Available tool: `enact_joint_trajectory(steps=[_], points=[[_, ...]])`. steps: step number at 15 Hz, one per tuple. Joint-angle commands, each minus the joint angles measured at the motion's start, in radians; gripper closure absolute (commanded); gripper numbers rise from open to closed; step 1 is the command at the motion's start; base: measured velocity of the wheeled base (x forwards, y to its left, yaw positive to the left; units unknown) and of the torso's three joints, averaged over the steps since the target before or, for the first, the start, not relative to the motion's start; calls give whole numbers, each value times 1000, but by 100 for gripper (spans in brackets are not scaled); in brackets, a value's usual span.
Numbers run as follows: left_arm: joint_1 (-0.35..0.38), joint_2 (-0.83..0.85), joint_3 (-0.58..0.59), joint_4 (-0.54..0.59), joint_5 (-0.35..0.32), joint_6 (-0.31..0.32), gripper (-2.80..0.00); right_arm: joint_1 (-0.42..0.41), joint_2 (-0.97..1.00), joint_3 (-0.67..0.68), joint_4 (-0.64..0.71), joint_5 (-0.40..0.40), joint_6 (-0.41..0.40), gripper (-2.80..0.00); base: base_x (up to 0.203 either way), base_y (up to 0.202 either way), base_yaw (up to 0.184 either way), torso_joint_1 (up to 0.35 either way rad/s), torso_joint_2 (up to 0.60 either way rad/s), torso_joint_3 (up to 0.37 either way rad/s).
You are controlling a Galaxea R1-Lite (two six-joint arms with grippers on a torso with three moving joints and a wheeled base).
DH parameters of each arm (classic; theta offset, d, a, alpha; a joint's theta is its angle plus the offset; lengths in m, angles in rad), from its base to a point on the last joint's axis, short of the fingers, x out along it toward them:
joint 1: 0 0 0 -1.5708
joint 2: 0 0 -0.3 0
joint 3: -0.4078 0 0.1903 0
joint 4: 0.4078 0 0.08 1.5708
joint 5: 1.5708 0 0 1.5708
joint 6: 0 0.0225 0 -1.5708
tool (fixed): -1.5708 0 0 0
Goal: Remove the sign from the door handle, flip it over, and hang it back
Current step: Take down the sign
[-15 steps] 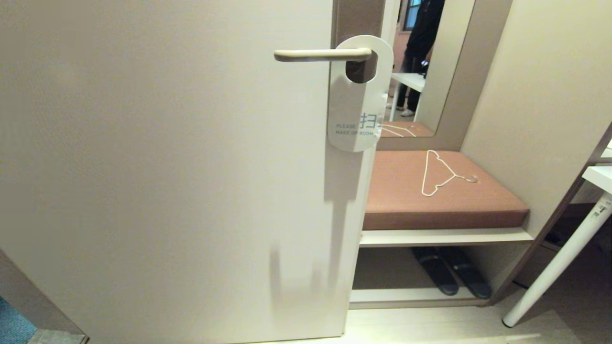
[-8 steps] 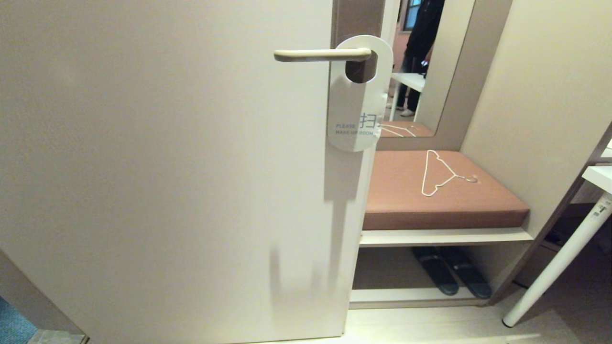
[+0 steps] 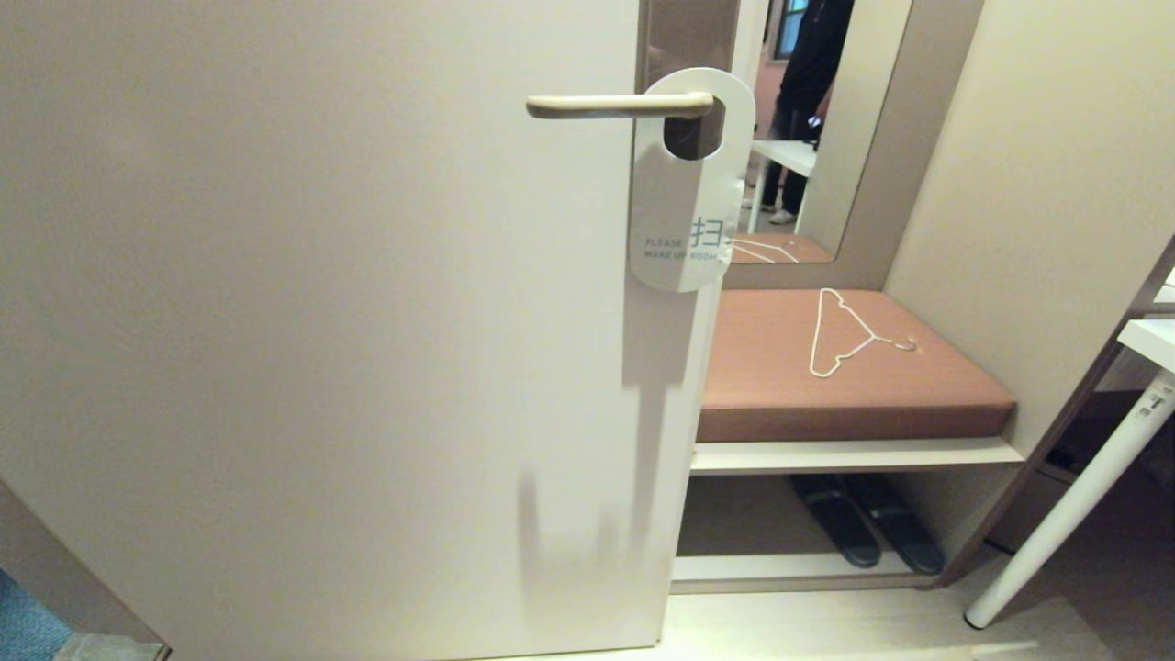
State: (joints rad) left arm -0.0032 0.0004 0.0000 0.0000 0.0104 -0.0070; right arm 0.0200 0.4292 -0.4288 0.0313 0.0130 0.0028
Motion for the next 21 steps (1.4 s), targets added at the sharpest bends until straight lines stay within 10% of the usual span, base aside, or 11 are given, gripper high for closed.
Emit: enact_joint_trajectory(steps=[1,8,17,21], points=[[0,0,0,0,0,-1,0,0,157,-31,-38,1,1,0,0,0,0,0,0,0],[0,0,0,0,0,-1,0,-4,585,-196,-273,56,8,0,0,0,0,0,0,0],[0,0,0,0,0,-1,0,-58,955,-558,-305,860,18,0,0,0,0,0,0,0],[0,0,0,0,0,-1,0,-57,1066,-666,-312,1088,12,0,0,0,0,0,0,0]])
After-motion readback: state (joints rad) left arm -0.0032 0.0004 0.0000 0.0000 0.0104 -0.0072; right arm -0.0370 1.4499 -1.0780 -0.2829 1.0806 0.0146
